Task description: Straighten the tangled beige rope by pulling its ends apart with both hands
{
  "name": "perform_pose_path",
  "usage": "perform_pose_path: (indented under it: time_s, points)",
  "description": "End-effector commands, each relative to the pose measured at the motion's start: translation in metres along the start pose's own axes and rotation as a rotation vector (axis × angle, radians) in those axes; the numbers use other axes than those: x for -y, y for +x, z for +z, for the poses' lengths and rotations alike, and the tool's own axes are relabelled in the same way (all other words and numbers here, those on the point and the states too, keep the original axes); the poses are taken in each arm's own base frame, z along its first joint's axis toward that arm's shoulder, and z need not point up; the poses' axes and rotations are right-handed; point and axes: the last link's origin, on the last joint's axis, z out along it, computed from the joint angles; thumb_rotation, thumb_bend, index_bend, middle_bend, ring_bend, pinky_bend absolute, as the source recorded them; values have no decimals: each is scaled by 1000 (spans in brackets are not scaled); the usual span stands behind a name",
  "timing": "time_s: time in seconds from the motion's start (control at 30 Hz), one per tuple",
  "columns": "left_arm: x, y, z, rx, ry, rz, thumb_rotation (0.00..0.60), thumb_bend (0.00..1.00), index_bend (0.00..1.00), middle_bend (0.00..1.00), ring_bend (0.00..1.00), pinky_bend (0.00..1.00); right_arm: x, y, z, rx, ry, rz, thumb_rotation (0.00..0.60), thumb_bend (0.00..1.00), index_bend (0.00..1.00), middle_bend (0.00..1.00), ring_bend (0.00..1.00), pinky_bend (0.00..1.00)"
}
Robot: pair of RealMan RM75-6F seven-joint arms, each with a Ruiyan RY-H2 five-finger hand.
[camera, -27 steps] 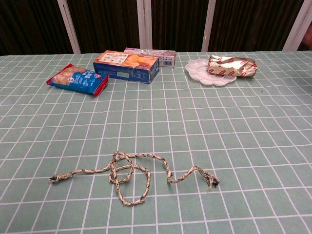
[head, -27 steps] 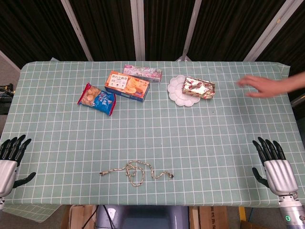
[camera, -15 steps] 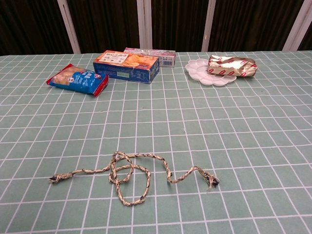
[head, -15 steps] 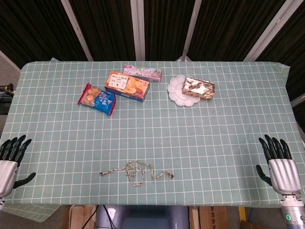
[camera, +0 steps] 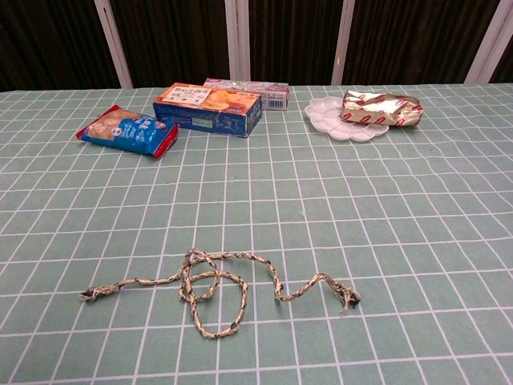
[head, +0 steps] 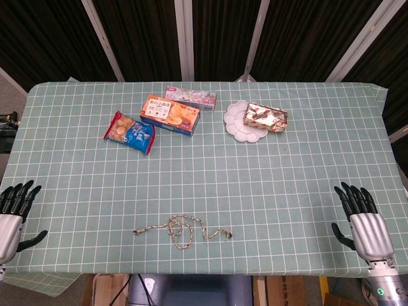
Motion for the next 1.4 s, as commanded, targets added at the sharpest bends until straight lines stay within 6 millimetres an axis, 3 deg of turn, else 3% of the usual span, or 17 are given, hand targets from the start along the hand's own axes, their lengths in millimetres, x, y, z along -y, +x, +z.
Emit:
perform_pose_path:
  time_s: [0.03,0.23,0.47,0.73,1.0,1.4]
  points:
    - [0,-1,0,1,-3,3,600,32,0,0,0,0,17,-5,6,62,67,98,600,387,180,0,0,0]
    - [0,-1,1,0,1,6,600,32,0,0,0,0,53,-18,26,157,157,209,600,388,300,31,0,0]
    - [1,-2,2,4,2,8,600,32,0,0,0,0,107,-47,38,261,224,310,600,388,347,55,0,0]
    - [0,-3,3,12,0,7,600,32,0,0,0,0,150,-78,44,318,275,333,600,388,411,76,0,0]
    - [1,-4,5,16,5,1,600,32,0,0,0,0,175,-96,52,336,278,350,600,387,443,91,0,0]
    - [1,-4,6,24,4,-8,600,32,0,0,0,0,196,-117,58,353,260,380,600,387,490,109,0,0]
